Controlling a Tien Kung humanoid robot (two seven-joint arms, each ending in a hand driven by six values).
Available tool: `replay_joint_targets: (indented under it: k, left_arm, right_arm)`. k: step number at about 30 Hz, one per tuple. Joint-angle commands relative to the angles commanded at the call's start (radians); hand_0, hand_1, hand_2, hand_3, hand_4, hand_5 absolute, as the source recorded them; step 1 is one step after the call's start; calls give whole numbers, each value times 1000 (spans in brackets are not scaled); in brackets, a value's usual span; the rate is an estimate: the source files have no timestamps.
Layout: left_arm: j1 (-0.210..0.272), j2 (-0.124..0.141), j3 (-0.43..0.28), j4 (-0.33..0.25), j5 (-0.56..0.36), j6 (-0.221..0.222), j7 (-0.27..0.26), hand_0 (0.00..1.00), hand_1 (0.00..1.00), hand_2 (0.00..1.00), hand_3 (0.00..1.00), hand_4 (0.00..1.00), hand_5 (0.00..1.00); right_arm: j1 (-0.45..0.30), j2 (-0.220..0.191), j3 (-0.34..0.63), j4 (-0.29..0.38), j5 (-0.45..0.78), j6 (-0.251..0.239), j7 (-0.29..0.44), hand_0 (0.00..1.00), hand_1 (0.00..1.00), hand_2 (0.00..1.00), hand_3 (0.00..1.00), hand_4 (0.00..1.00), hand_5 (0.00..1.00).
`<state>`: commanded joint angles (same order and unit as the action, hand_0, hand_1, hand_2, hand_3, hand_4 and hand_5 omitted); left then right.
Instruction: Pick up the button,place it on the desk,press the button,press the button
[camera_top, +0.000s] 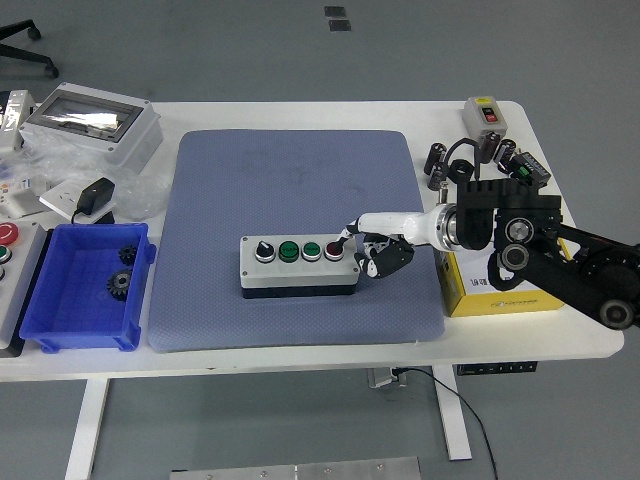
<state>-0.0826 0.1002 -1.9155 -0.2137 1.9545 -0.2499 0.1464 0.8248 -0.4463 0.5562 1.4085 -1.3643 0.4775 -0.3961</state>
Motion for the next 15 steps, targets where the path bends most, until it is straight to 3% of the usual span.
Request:
replay_joint_targets:
  k: [6, 12, 15]
  left_arm:
    - [0, -1, -1, 1, -1, 1, -4, 652, 559, 502, 569, 445, 2]
    - [3, -2, -1, 2, -3, 3, -5, 652, 560, 502, 569, 446, 2]
    - [5, -4, 2, 2, -6, 7, -3, 652, 560, 502, 569, 446, 2]
  right_arm:
    - [-6, -5, 29, 14, 11, -9, 24, 4, 129, 210, 833, 138, 70]
    - [-76, -21, 161, 55, 100, 53, 85, 5, 129, 210, 830, 141, 70]
    - [-135, -11, 238, 50, 59, 13, 116, 5, 129, 210, 830, 141, 70]
